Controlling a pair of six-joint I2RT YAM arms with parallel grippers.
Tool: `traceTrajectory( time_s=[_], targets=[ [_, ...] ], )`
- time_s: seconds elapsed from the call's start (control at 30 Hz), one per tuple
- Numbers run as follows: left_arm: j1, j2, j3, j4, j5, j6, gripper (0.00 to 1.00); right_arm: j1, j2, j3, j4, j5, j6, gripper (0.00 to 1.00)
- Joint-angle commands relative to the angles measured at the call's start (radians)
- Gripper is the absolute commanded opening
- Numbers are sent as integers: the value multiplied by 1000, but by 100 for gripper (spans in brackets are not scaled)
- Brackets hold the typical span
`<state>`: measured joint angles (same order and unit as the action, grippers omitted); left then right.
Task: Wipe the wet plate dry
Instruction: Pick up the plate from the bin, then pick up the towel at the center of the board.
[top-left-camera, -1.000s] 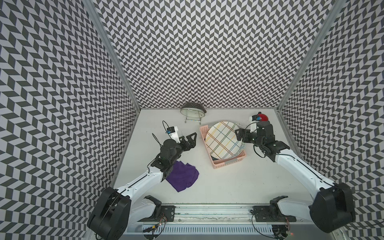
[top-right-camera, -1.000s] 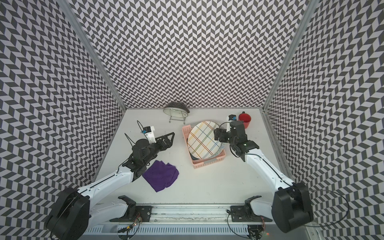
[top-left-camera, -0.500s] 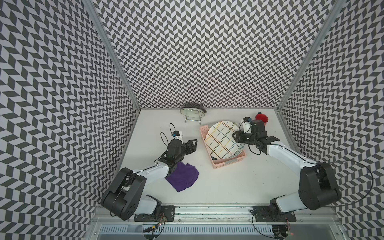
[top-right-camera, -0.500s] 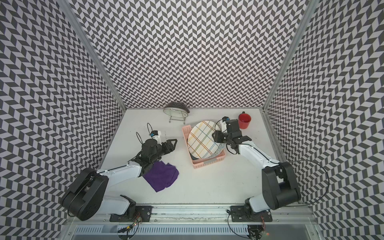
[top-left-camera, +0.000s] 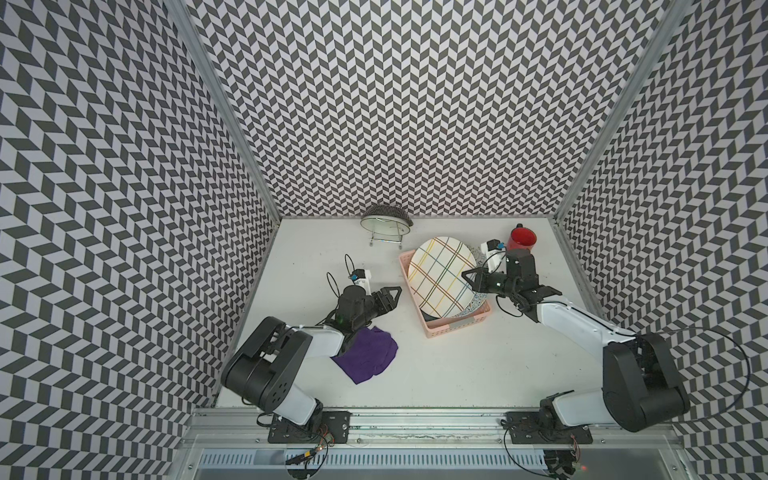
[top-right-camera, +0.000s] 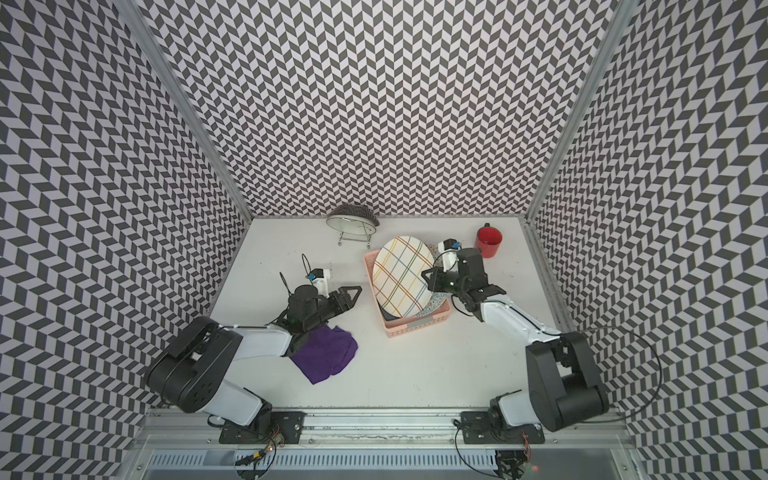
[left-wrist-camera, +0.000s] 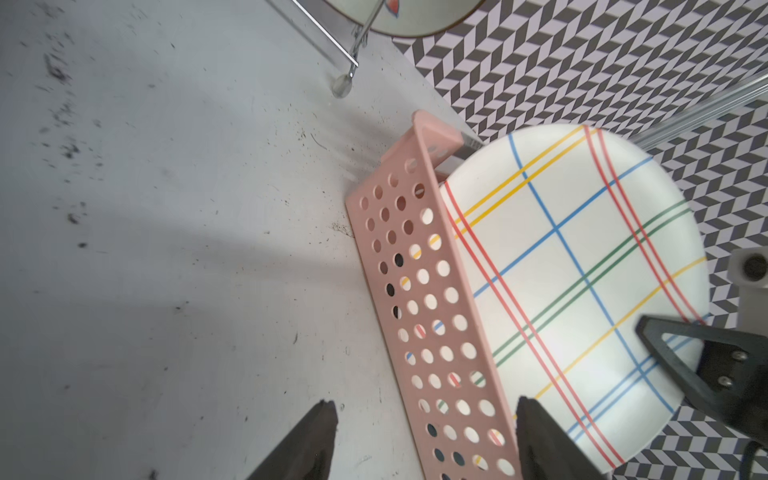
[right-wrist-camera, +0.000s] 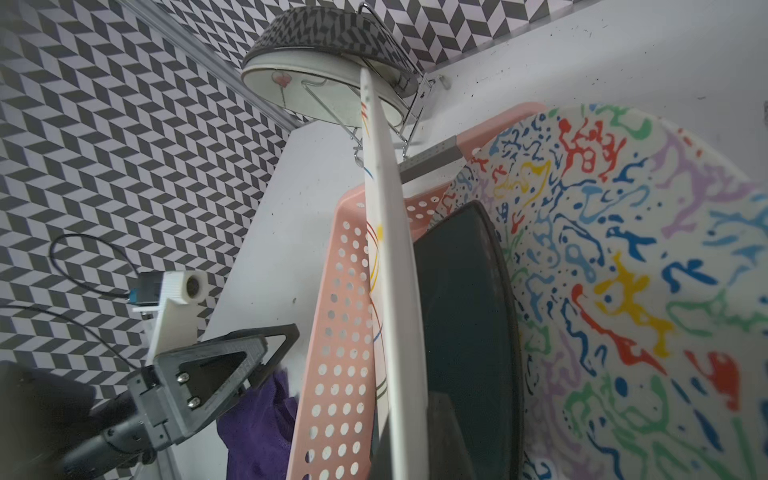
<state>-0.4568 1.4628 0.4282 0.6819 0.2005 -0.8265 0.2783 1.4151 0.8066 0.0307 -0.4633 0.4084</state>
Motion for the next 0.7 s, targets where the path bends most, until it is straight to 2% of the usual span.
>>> traceTrajectory(
  time_s=[0.0,0.2,0.33,0.43,0.57,0.6,0.67],
  targets=[
    [-12,-166,-13,-130,-103,72,72,6,-82,7,66,-3,-13,1],
    [-77,-539,-57,-567,-411,143,74,6,-316,-2,32,158,6,0],
    [-91,-635,-93,-734,-551,132,74,16,-489,-63,75,193,64,0],
    [-89,-569,-91,-739,-568,171,76,41,-556,-81,54,192,86,0],
    [-102,-389,3,-777,-459,212,86,58,-587,-71,3,160,97,0],
    [-119,-342,21,-802,-452,197,86,57,-590,-64,-17,155,94,0],
    [-172,-281,49,-864,-480,136,77,60,-600,-57,-50,148,86,0]
  ],
)
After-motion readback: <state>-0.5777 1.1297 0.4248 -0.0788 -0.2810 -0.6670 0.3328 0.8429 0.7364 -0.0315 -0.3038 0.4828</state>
